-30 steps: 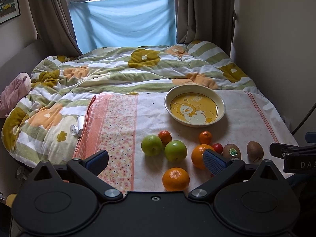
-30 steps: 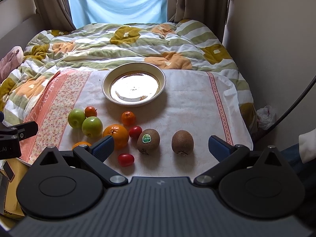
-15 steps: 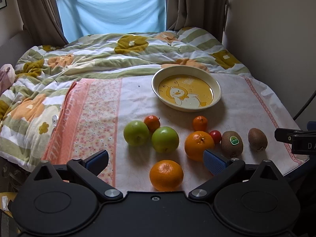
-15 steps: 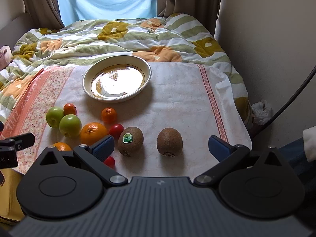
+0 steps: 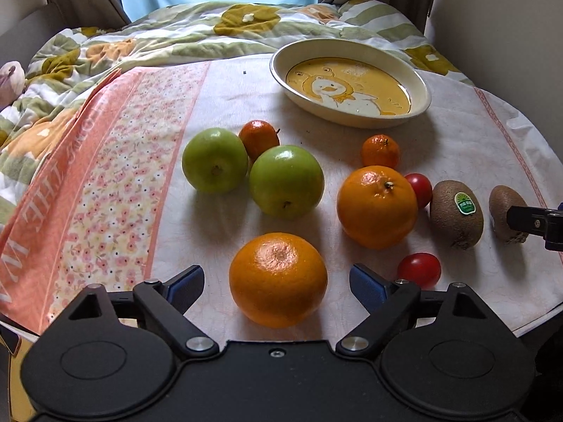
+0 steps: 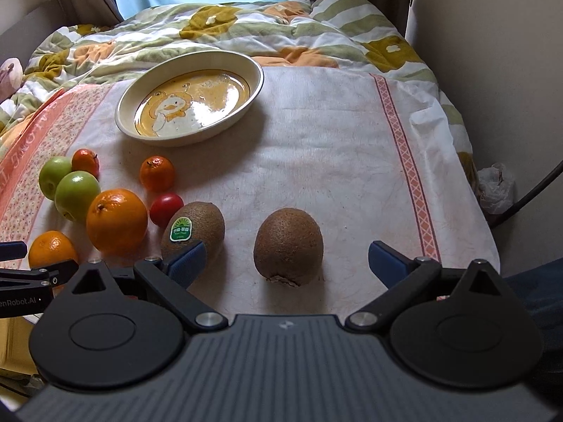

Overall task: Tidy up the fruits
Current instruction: 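Reach the left tool to the large orange while the right tool reaches the plain kiwi, then close the left tool on the orange while the right tool grasps the kiwi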

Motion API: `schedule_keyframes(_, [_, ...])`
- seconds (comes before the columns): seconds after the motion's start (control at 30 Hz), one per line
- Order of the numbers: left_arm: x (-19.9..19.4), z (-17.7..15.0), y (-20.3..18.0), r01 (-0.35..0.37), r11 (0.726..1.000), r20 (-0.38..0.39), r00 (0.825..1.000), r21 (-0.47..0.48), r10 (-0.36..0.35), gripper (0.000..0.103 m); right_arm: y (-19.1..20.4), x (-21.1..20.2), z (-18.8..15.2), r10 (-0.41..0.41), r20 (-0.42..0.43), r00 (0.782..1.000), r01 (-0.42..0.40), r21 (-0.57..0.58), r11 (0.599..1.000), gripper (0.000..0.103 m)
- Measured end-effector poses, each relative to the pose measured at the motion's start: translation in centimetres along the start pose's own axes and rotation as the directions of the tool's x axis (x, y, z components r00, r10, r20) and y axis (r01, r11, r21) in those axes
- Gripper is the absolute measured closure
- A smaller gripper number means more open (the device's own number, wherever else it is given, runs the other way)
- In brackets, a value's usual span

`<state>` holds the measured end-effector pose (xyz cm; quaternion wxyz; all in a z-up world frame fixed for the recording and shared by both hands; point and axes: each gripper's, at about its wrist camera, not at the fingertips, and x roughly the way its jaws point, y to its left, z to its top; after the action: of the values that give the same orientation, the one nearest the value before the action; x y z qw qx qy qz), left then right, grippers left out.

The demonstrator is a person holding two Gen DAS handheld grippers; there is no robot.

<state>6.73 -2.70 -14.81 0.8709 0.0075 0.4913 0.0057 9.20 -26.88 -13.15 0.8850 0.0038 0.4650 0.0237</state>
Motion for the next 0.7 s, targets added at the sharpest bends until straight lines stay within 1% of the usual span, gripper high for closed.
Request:
schedule_keyframes(0.17, [0.9,-0.5,-0.5,-0.02,1.0,-0.017,1.0,-0.006,0.02,0.023,-0.6,1.6,-0.3,0.01,-0.027,1.0,-0.01,0.004,1.0,0.0])
schedule_keyframes(0.23, [1.2,-0.6,-0.8,-0.028,1.0,-0.019,0.999,0.0,0.028,0.03,-0.8,2.1,-0.3,0.016,-0.04,0.999,-0.016,0.008,1.0,0.0])
schedule_keyframes(0.27, [1.2,-0.7,-0.8,-0.026,1.0,-0.021,0.999,-0.003,0.026,0.035,-0.9,2.3,-0.3,0.018,-0.045,0.999,-0.018,0.009,1.0,0.0])
schedule_keyframes(0.33, [1.2,-0.7,-0.6,-0.028,0.999,-0.012,1.0,-0.018,0.028,0.038,-0.9,2.6,-0.2,0.019,-0.049,0.999,-0.019,0.004,1.0,0.0])
schedule_keyframes(0.4, [1.2,-0.7,-0.4,-0.022,0.999,-0.009,1.0,-0.031,0.021,0.039,-0.8,2.8,-0.1,0.018,-0.055,0.998,-0.018,-0.005,1.0,0.0])
schedule_keyframes(0.5, [1.2,-0.8,-0.3,-0.015,0.999,-0.001,1.0,-0.046,0.015,0.039,-0.7,3.2,0.0,0.026,-0.069,0.997,-0.027,-0.007,1.0,0.007])
schedule_keyframes(0.63, [1.0,-0.9,-0.4,-0.016,0.999,0.008,1.0,-0.049,0.017,0.04,-0.7,3.6,0.2,0.026,-0.077,0.997,-0.026,-0.005,1.0,0.01])
schedule_keyframes(0.7, [1.0,-0.9,-0.3,-0.014,0.998,0.013,1.0,-0.054,0.015,0.04,-0.8,3.7,0.2,0.026,-0.083,0.996,-0.026,-0.001,1.0,0.015])
